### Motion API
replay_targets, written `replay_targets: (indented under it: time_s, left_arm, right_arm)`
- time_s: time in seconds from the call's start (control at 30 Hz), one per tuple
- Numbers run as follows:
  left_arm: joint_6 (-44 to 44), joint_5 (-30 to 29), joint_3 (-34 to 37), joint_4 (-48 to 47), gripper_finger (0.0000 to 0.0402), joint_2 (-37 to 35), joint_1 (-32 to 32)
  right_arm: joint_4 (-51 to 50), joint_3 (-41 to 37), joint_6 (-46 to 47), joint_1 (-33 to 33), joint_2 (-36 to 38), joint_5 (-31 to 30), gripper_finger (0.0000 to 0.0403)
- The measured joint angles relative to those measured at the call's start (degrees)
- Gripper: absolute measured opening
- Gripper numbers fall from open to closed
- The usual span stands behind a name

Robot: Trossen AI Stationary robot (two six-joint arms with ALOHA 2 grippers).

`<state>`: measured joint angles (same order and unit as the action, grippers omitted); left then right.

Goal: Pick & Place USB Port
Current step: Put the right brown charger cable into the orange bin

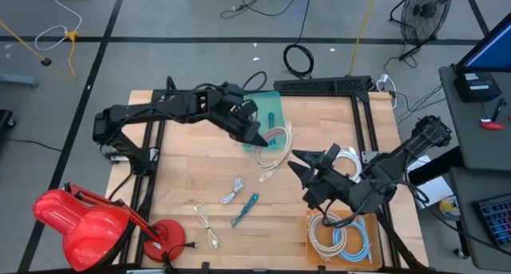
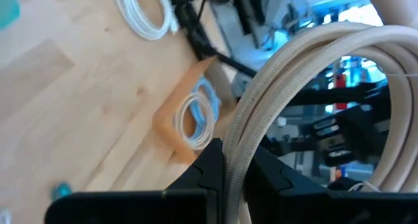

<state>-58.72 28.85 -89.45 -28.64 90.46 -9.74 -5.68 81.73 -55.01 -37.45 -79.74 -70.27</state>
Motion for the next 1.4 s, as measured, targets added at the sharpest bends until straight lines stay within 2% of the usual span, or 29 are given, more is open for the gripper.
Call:
replay_targets:
  time_s: [0.23, 0.7, 0.93, 1.4]
  left_arm:
    - [-2.0, 1.9, 0.1, 1.9, 0.0033, 2.8, 1.8]
    - [-5.0, 4.7, 0.0, 0.5, 0.0033, 3.2, 3.1]
    - [-7.0, 4.4, 0.0, -0.4, 0.0033, 3.2, 5.0]
    - [-9.8, 1.8, 0.1, -2.9, 0.0033, 3.2, 9.4]
  right_arm:
    - [-0.3, 0.0, -0.4, 0.8, -1.9, 0.3, 0.0192]
    - [-16.0, 0.0, 15.5, -0.5, -1.6, 1.6, 0.0192]
    - [-16.4, 0.0, 21.0, -0.5, -1.5, 7.6, 0.0192]
    - [-16.9, 0.0, 20.9, -0.5, -1.6, 12.3, 0.0192]
